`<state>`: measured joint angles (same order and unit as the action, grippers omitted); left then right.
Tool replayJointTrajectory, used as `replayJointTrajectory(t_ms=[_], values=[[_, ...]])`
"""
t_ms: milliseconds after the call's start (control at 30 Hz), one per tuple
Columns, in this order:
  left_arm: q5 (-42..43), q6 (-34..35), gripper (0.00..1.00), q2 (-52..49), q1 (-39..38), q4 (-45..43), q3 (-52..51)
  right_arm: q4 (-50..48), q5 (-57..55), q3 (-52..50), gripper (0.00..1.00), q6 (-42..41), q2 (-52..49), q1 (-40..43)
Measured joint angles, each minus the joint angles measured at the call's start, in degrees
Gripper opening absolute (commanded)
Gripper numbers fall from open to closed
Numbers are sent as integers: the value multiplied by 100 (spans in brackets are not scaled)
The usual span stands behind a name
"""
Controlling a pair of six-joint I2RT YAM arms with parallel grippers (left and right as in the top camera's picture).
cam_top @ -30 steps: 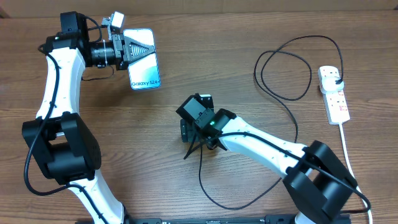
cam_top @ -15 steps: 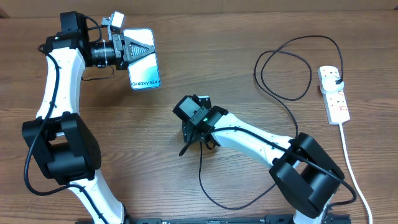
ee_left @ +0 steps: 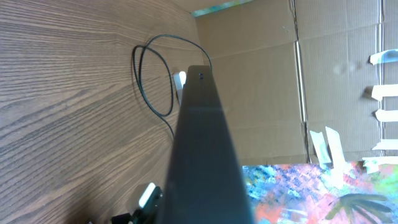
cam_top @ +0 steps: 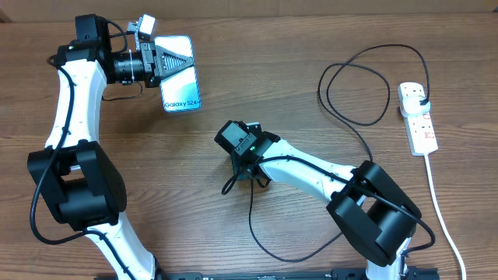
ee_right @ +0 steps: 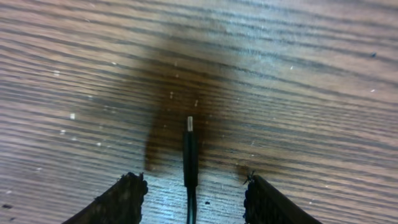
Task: Plug charger to phone and switch on socket
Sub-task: 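Lower and close the right gripper on the cable near its plug, then lift the cable plug toward the phone's bottom edge with right gripper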
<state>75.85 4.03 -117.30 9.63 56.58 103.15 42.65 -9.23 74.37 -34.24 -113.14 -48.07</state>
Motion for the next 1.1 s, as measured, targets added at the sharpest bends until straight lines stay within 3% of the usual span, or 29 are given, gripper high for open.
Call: replayJointTrajectory(t_ms=[500,700,1100], values=[[0,2,4,0,0,-2,0,-59,92,11,33,87,-103,0],[0,2,4,0,0,-2,0,-107,96,22,17,122,-103,4],[0,2,4,0,0,-2,0,-105,114,26,4,127,-103,4]])
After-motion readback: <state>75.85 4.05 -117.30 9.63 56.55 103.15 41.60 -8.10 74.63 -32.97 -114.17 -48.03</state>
